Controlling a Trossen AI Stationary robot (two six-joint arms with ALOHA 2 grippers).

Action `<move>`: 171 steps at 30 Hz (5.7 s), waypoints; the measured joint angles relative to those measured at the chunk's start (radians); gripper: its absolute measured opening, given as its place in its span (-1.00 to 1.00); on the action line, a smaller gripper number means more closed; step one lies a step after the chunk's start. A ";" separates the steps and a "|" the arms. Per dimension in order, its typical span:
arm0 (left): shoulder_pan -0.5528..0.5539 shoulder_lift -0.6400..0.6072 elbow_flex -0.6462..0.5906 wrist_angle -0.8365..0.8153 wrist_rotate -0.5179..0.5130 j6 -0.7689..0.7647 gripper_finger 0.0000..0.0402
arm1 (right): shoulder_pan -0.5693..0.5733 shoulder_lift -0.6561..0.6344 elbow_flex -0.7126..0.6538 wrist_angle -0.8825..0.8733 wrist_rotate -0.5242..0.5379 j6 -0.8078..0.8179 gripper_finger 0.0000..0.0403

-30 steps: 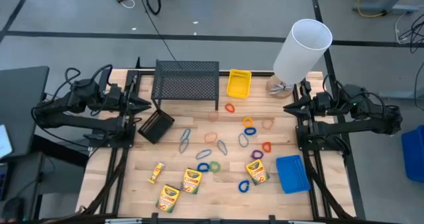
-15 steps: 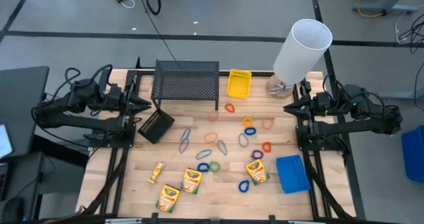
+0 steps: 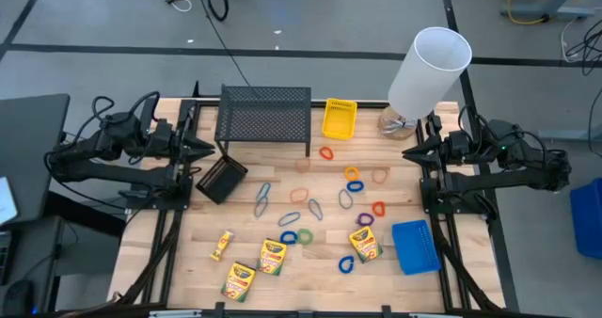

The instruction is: Pick & Place Office Desk Supplies

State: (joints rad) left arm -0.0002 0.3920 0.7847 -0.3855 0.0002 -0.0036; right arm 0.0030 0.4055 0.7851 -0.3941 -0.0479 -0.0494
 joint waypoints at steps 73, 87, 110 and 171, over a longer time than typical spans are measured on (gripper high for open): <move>-0.052 0.631 -0.001 0.066 -0.053 0.114 -0.71 | -0.003 0.426 -0.123 0.161 0.157 0.059 -0.76; -0.053 0.779 -0.001 0.046 -0.049 -0.033 -0.24 | -0.007 0.513 -0.123 -0.022 0.251 0.139 -0.17; -0.052 0.923 0.000 -0.006 -0.191 -0.051 0.16 | -0.101 0.832 -0.122 -0.069 0.304 0.029 0.28; -0.053 0.940 0.000 0.030 -0.156 -0.111 0.16 | -0.178 1.145 -0.123 0.186 0.130 -0.015 -0.95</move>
State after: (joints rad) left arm -0.0532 1.3323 0.7845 -0.3550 -0.1558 -0.1151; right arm -0.1746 1.5501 0.6621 -0.2085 0.0822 -0.0643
